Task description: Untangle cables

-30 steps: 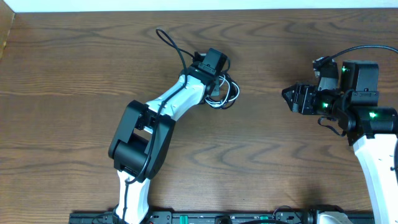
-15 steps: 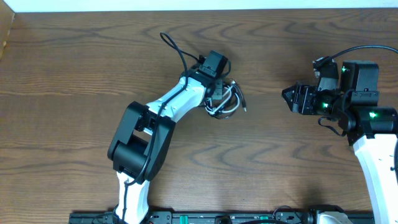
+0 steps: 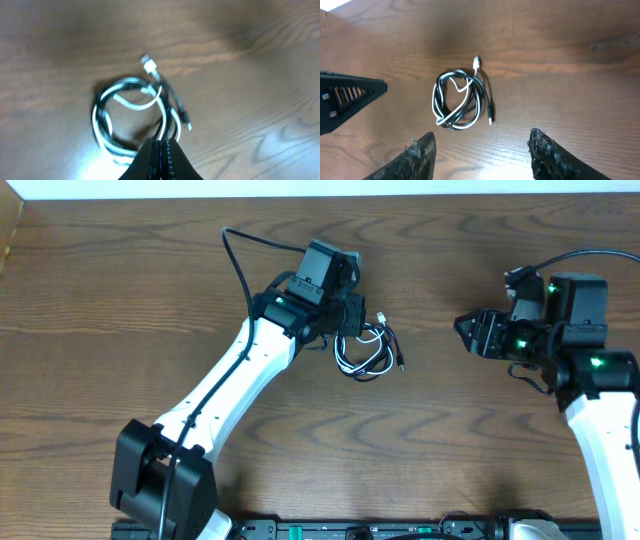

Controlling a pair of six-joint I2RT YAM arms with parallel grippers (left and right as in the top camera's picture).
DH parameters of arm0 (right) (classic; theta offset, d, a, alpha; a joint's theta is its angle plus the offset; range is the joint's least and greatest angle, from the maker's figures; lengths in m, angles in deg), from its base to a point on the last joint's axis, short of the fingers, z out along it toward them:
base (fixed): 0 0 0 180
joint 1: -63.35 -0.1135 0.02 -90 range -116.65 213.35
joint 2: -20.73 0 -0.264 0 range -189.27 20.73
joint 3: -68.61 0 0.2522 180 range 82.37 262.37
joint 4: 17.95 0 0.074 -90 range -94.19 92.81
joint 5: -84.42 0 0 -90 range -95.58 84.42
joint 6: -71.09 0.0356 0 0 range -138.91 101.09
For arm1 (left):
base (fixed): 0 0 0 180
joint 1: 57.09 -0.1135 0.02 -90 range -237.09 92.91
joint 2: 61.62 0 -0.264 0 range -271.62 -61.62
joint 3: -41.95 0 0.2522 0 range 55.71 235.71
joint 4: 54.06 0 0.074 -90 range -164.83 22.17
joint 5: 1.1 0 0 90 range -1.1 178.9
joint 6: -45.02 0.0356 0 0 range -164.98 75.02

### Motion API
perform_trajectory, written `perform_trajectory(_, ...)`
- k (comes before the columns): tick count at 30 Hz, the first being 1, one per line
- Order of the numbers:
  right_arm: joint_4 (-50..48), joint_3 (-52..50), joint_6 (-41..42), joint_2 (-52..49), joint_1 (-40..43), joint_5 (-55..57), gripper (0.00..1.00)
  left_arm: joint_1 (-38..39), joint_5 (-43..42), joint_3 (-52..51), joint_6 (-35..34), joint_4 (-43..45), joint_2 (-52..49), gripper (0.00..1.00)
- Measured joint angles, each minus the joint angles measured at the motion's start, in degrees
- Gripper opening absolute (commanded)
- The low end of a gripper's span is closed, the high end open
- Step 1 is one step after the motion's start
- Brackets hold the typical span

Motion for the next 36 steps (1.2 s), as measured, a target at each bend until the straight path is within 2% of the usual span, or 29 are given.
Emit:
perform_trajectory(1, 0.04, 0.00, 0.39, -1.18, -0.61, -0.02, 0.66, 0.00, 0.17, 0.00, -0.35, -1.05, -0.09, 0.32)
perform_trajectory(2, 0.09, 0.00, 0.96, -2.51, -1.09, -0.09, 0.68, -0.07, 0.44, 0.00, -0.37, -2.56, -0.17, 0.36)
perform_trajectory(6, 0.04, 0.00, 3.08, -6.95, -1.05, -0.07, 0.72, -0.28, -1.36, 0.00, 0.66, -3.54, -2.34, 0.41)
perform_trajectory(11, 0.13, 0.00, 3.56, -7.72, 1.01, 0.74, 0.75, 1.29, -7.52, 0.00, 8.35, -3.43, -8.00, 0.41)
perform_trajectory(17, 1.57, 0.00, 3.65, -7.72, 5.16, 4.39, 0.75, 8.04, -8.55, 0.00, 17.62, 0.42, -15.78, 0.41)
perform_trajectory(26, 3.76, 0.00, 2.99, -7.72, 5.31, 4.79, 0.75, 11.74, -1.27, 0.00, 17.40, 8.85, -21.90, 0.41)
perform_trajectory(28, 3.76, 0.00, 2.95, -7.74, 5.29, 4.79, 0.75, 11.96, 0.09, 0.00, 17.33, 9.73, -21.90, 0.39)
perform_trajectory(29, 3.78, 0.00, 2.89, -7.72, 5.31, 4.81, 0.75, 11.96, 0.61, 0.00, 17.33, 9.92, -21.90, 0.33)
perform_trajectory(30, 3.78, 0.00, 2.86, -7.72, 5.29, 4.79, 0.75, 11.96, 0.74, 0.00, 17.27, 9.92, -21.90, 0.23)
perform_trajectory(31, 3.78, 0.00, 2.84, -7.72, 5.29, 4.79, 0.75, 11.96, 1.09, 0.00, 17.38, 9.84, -21.90, 0.08)
perform_trajectory(36, 3.85, 0.00, 2.82, -7.72, 5.31, 4.81, 0.75, 11.91, 2.01, 0.00, 17.18, 6.47, -21.90, 0.08)
